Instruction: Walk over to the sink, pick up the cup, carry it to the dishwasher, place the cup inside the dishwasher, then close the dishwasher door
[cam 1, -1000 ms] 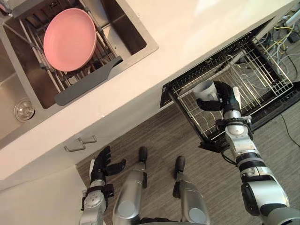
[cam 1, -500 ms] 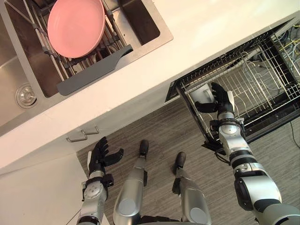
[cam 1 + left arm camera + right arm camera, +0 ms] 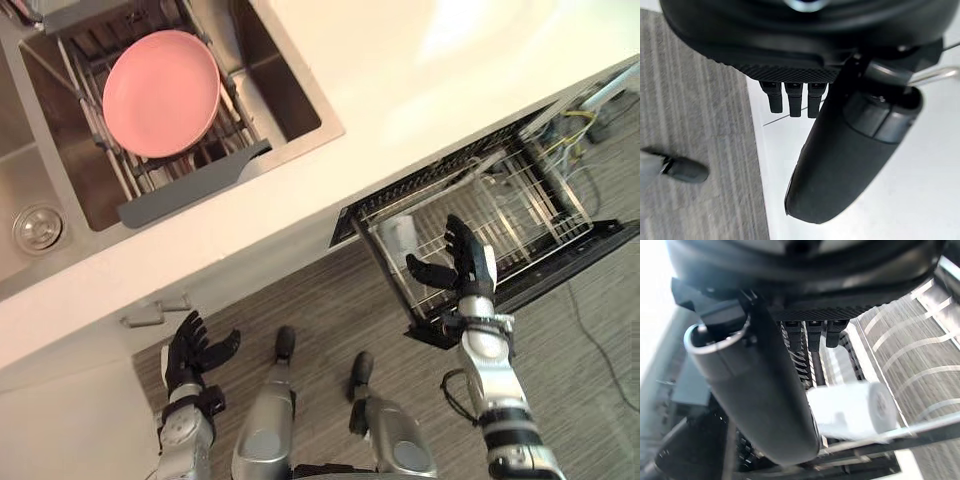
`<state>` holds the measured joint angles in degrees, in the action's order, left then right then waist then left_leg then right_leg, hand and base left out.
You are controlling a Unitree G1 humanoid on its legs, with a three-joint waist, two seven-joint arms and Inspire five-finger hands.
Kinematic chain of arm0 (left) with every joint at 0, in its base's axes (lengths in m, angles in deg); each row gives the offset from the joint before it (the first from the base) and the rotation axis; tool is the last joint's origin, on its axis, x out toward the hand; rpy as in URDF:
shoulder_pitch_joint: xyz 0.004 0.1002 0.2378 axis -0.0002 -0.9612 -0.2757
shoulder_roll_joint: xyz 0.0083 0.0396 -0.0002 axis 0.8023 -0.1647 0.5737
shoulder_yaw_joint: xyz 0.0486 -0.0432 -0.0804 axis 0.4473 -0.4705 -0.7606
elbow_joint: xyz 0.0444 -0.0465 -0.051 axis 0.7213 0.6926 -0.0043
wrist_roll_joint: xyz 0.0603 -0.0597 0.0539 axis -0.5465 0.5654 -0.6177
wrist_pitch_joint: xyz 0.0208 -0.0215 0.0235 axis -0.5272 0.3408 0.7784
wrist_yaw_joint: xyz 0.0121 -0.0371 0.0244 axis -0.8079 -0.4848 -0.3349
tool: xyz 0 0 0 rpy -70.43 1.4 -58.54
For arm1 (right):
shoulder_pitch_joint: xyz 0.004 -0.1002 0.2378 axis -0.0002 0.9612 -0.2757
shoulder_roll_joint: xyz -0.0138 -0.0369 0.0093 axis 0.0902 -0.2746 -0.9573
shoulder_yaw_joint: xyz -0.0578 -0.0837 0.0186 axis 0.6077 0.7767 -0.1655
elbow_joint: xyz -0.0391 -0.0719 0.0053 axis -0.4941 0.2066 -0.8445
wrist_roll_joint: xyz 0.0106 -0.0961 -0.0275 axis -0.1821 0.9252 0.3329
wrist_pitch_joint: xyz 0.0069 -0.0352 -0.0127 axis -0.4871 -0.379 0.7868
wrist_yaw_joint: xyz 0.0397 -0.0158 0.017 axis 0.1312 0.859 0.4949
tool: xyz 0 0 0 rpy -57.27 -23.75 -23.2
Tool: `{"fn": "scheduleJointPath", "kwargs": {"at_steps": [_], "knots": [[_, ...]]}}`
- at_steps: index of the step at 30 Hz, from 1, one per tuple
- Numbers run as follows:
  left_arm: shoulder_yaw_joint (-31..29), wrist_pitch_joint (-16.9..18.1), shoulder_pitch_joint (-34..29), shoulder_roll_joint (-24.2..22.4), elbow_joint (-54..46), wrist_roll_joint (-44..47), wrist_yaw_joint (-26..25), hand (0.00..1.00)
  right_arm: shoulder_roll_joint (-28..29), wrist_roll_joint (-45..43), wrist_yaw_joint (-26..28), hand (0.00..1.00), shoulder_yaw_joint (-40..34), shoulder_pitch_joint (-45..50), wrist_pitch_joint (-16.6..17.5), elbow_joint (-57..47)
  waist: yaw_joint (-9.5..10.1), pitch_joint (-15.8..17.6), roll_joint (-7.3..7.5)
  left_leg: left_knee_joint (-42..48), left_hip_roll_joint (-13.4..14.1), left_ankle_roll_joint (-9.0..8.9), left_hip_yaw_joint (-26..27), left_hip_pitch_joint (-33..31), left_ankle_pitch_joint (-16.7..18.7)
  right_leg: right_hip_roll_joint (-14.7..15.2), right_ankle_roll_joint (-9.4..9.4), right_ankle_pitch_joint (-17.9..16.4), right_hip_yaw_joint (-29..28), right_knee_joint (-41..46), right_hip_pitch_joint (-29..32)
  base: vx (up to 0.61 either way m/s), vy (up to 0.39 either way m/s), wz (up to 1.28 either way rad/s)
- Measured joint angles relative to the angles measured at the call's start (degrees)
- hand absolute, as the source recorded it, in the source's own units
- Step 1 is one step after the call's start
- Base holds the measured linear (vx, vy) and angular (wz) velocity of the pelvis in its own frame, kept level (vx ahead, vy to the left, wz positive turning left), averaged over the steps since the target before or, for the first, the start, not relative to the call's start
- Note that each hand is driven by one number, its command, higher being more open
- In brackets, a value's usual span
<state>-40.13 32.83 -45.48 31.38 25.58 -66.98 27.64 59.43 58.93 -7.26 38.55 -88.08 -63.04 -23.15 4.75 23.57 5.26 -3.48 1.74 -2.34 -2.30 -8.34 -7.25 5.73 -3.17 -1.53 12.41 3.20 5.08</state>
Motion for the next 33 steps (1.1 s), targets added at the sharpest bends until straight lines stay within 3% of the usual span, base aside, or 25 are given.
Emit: {"fn": "scheduleJointPath", "kwargs": {"at_steps": [4, 8, 12, 13, 14, 15, 16, 17, 19, 21, 22, 24, 25, 26, 28, 31, 32, 33], "knots": [[-0.02, -0.82, -1.55, -0.5, 3.82, -0.31, 1.23, 0.9, 1.76, 0.1, 1.19, 0.9, -0.39, 7.12, 0.75, -8.69, -0.99, -3.96, 1.38, 1.09, -0.19, -0.39, -0.22, 1.98, 1.95, 0.06, -0.01, -1.58, 0.37, -0.01, -2.59, 0.11, -0.027, 0.04], [-0.85, -1.27, -2.88, -2.07, 4.31, -1.23, 2.11, 0.9, 3.81, 0.11, 2.19, 0.9, -0.56, 10.9, 2.1, -15.53, -1.3, -6.37, 1.09, 5.79, -0.49, -0.69, -1.17, 2.66, 5.37, 0.28, -0.04, -2.85, 1.56, -0.02, -6.02, 0.06, -0.024, 0.13], [-2.13, -1.22, -3.84, -3.42, 4.55, -1.24, 2.1, 0.9, 4.84, 0.09, 2.38, 0.9, -0.5, 12.73, 3.88, -20.77, -1.53, -7.33, 0.27, 15.19, -0.67, -1.09, -2.59, -0.63, 10.16, 0.52, 0.0, -5.2, 5.07, 1.94, -8.48, 0.01, -0.005, 0.45], [-2.14, -1.2, -3.62, -3.82, 4.94, -1.25, 2.1, 0.9, 4.77, 0.08, 2.3, 0.9, -1.09, 13.01, 4.29, -22.48, -2.13, -7.69, -0.31, 17.94, 0.38, -0.08, 1.82, -2.86, 11.46, 0.61, 0.0, -5.73, 7.73, 2.12, -9.25, -0.03, 0.02, 1.07], [-2.2, -0.97, -3.39, -4.2, 6.08, -1.28, 2.05, 0.9, 4.63, 0.1, 2.05, 0.9, -1.87, 12.3, 5.02, -23.25, -1.8, -8.23, -0.86, 19.7, 3.79, 1.65, 10.71, -4.1, 14.1, 0.59, -0.03, -6.07, 10.27, 2.25, -9.63, -0.02, 0.016, 0.98], [-2.2, -0.96, -3.42, -4.22, 6.35, -1.35, 2.03, 0.9, 4.55, 0.11, 1.95, 0.9, -1.93, 12.07, 5.15, -23.35, -1.67, -8.4, -0.97, 20.18, 4.79, 1.61, 13.33, -4.28, 14.18, 0.59, -0.07, -6.12, 10.61, 2.23, -9.64, 0.0, 0.026, 0.85], [-2.19, -0.99, -3.47, -4.38, 7.58, -2.17, 1.95, 0.9, 3.96, 0.16, 1.69, 0.9, -2.07, 11.2, 5.62, -23.54, -1.66, -8.73, -1.54, 22.08, 8.57, 1.38, 21.7, -4.8, 14.32, 0.82, -0.48, -6.52, 12.59, 2.29, -9.98, 0.05, 0.059, 0.75], [-2.06, -0.99, -3.46, -4.54, 8.63, -2.86, 1.92, 0.9, 3.17, 0.56, 0.92, 0.9, -2.08, 10.22, 5.69, -23.53, -1.68, -9.0, -1.93, 23.1, 10.38, 1.7, 26.99, -4.78, 13.32, 1.61, -1.29, -7.09, 14.3, 2.95, -10.0, 0.07, 0.087, 0.83], [-2.05, -1.02, -4.39, -4.86, 8.79, -3.43, 1.82, 0.9, 2.46, 1.17, 0.61, 0.9, -1.68, 8.42, 5.66, -23.33, -0.78, -9.18, -2.04, 23.91, 9.02, 2.56, 26.86, -5.07, 13.32, 3.16, -2.23, -7.77, 14.98, 3.71, -10.2, 0.08, 0.156, 0.49], [-2.16, -1.02, -5.8, -4.87, 8.75, -3.45, 1.78, 0.9, 2.29, 1.95, 0.62, 0.9, -0.93, 6.74, 5.67, -23.21, -0.84, -9.41, -2.18, 25.51, 7.17, 3.27, 25.58, -4.85, 16.38, 5.2, -3.68, -9.69, 16.56, 6.19, -11.18, 0.12, 0.202, 0.42], [-2.21, -1.02, -6.35, -4.62, 8.86, -3.51, 1.65, 0.9, 2.11, 2.97, 0.63, 0.9, -0.53, 5.76, 5.67, -22.57, -0.79, -9.45, -2.06, 27.03, 6.2, 4.04, 24.91, -4.15, 18.61, 7.57, -3.75, -12.33, 16.72, 11.53, -10.98, 0.13, 0.194, 0.39], [-1.75, -1.08, -7.21, -4.55, 8.94, -4.94, 1.29, 0.9, 0.68, 3.65, 0.69, 0.9, 0.69, 4.37, 5.65, -20.92, -1.15, -9.83, -2.33, 27.69, 4.21, 4.83, 23.76, -2.52, 20.35, 12.66, -1.15, -13.79, 13.73, 28.25, -5.85, 0.13, 0.187, 0.52], [-0.9, -1.1, -7.24, -3.76, 8.98, -5.6, 1.18, 0.9, 0.17, 4.74, 0.74, 0.9, 0.99, 4.23, 5.65, -20.09, -2.55, -10.23, -2.21, 27.85, 2.99, 5.35, 21.79, -1.72, 20.52, 14.23, 1.73, -13.15, 8.06, 38.2, -1.71, 0.15, 0.137, 0.79], [-0.31, -1.12, -7.17, -3.52, 8.94, -5.77, 0.98, 0.9, 0.08, 5.24, 0.86, 0.9, 1.07, 4.23, 5.54, -19.74, -3.26, -10.42, -2.2, 27.99, 2.55, 5.39, 20.29, -1.46, 20.51, 13.38, 1.78, -14.04, 4.85, 40.1, -0.68, 0.2, 0.092, 1.07], [0.62, -0.98, -7.0, -1.83, 8.67, -6.79, 0.83, 0.9, -0.38, 6.06, 1.38, 0.9, 2.85, 3.88, 5.59, -19.59, -4.04, -11.64, -1.86, 26.91, 1.89, 4.86, 17.21, -0.39, 20.13, 8.78, 1.55, -16.54, -5.1, 37.77, 3.1, 0.2, -0.019, 0.8], [1.37, -0.83, -6.08, -0.57, 8.69, -6.83, 0.56, 0.9, -2.68, 7.57, 2.55, 0.9, 4.37, 3.92, 5.88, -19.68, -4.19, -12.88, -1.0, 25.84, 0.97, 3.59, 14.6, -0.14, 18.27, 4.77, 0.43, -15.75, -12.82, 26.64, 5.87, 0.19, -0.126, 0.61], [1.97, -0.6, -5.68, -0.16, 8.92, -6.86, 0.59, 0.9, -3.79, 7.88, 2.86, 0.9, 4.56, 4.07, 5.89, -19.82, -4.43, -13.05, -0.79, 26.17, 0.27, 3.14, 13.18, -0.22, 18.14, 4.3, -3.68, -12.53, -14.72, 22.51, 5.56, 0.22, -0.187, 0.75], [2.8, -0.59, -5.01, -0.84, 9.46, -6.9, 0.76, 0.9, -5.77, 8.06, 3.06, 0.9, 4.61, 4.56, 5.76, -19.76, -4.96, -13.52, -2.33, 25.73, 0.98, 2.25, 11.09, -0.3, 17.88, 3.44, -3.3, -11.53, -13.12, 20.82, 3.99, 0.19, -0.135, 0.56]]}}
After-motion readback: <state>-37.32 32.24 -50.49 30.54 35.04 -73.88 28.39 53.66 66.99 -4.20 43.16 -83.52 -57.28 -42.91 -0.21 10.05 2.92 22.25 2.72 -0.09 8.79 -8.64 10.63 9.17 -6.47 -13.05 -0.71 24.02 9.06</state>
